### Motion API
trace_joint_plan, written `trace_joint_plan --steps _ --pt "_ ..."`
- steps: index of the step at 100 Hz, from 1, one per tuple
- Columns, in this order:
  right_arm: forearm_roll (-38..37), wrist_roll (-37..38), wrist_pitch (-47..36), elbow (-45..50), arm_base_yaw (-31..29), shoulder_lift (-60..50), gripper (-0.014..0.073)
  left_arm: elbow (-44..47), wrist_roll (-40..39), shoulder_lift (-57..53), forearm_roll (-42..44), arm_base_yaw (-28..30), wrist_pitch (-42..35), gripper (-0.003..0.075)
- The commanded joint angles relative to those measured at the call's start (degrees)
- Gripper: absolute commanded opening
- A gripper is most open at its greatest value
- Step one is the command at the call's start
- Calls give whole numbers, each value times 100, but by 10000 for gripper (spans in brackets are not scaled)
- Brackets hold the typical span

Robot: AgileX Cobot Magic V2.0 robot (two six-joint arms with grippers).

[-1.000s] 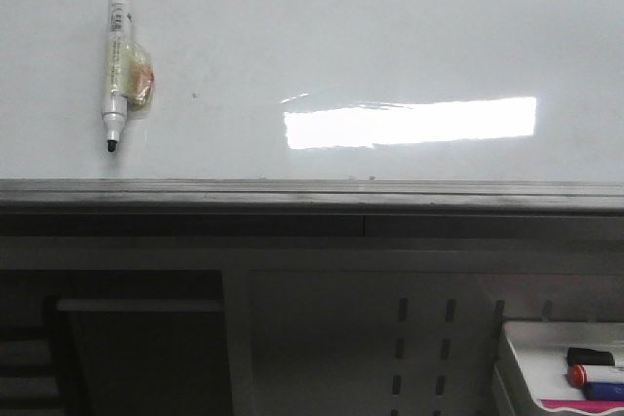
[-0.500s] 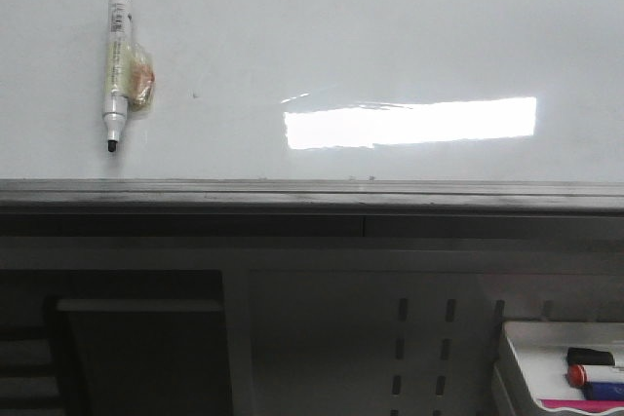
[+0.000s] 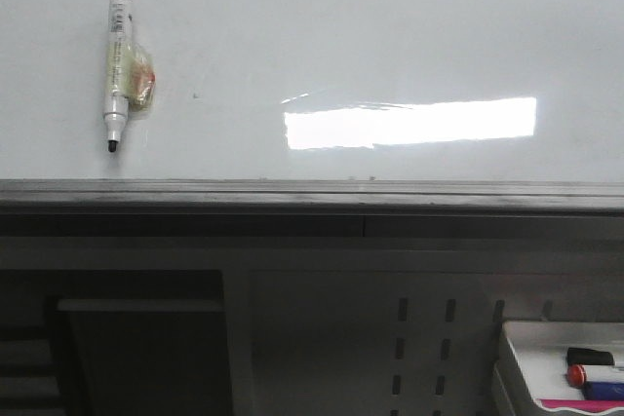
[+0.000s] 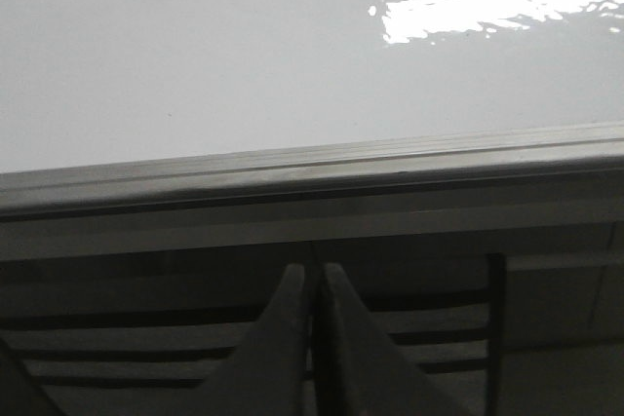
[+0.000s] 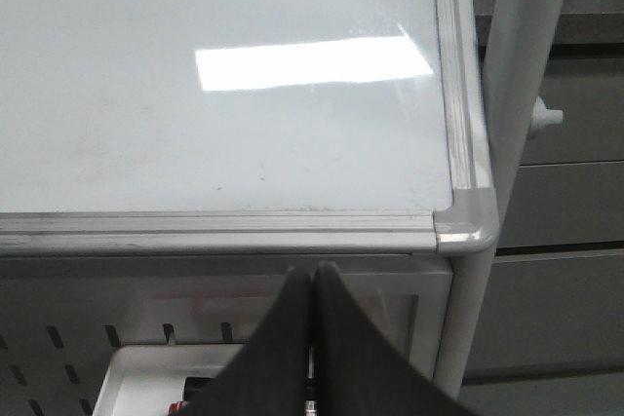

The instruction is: Write number 4 on whiteboard

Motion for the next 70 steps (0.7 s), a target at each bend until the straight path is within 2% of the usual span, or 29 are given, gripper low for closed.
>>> trace_joint_plan --steps 1,12,51,63,70 --pt "58 -23 -530 111 -35 -87 -64 188 -48 -146 631 -30 -406 -20" --pt "58 -23 -518 111 -35 -87 -64 188 -48 -146 1012 -30 -416 -20" --pt "58 -23 -467 111 -35 -87 -64 188 -48 -146 945 -30 -1066 -20" --pt "403 -23 -467 111 -35 27 -64 188 -58 -146 895 -30 -1434 -20" --pt "636 -23 -467 61 -35 190 -64 188 -58 -136 589 -30 -1610 -20"
